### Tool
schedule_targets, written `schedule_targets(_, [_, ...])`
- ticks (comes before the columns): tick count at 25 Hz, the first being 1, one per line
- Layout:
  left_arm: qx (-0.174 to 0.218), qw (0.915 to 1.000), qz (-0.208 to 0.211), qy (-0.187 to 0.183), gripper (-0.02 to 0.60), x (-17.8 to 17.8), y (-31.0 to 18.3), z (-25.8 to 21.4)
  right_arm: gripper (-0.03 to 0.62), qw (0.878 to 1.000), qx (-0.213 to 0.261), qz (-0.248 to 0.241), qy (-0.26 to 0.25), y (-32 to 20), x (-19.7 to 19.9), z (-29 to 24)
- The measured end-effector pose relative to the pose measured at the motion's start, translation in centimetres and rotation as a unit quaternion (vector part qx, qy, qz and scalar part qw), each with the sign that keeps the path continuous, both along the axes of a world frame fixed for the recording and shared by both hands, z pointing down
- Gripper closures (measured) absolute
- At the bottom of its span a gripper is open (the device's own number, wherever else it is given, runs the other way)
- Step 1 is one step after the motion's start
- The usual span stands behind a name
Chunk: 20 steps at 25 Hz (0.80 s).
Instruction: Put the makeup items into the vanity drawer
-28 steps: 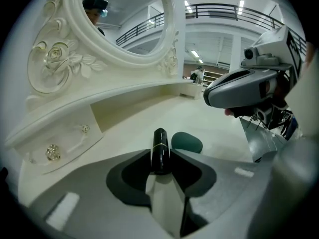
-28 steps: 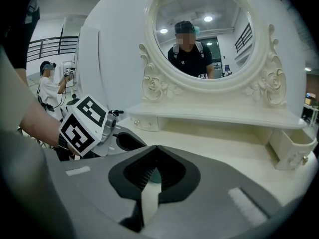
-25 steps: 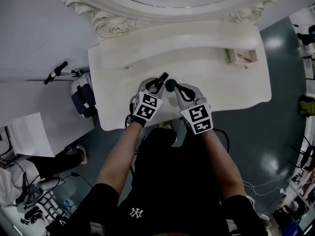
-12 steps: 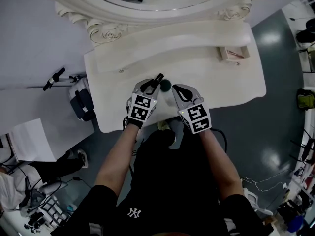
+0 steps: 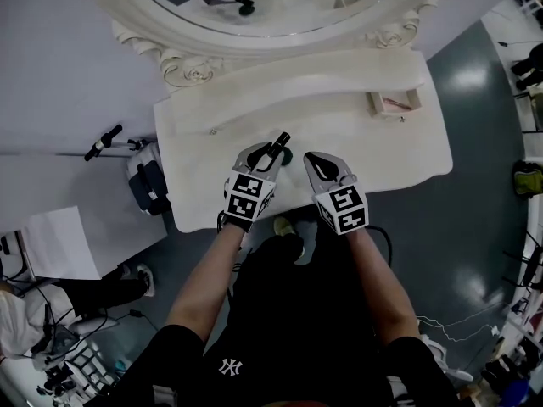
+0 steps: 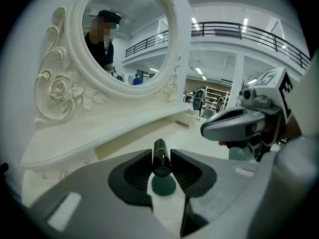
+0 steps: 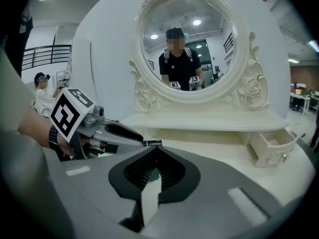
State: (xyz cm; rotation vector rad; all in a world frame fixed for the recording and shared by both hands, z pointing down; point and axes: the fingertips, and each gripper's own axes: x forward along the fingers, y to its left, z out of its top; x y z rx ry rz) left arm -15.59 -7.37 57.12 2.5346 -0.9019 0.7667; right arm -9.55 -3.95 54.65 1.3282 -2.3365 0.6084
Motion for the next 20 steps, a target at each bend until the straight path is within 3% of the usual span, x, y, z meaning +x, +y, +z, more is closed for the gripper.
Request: schedule_targets(20, [0.026,0.9954,0.072,0.057,0.474,13.9,0.3,-7.6,0.568,0.997,0.030,0.069,0.005,-0.5,12.4,-4.4])
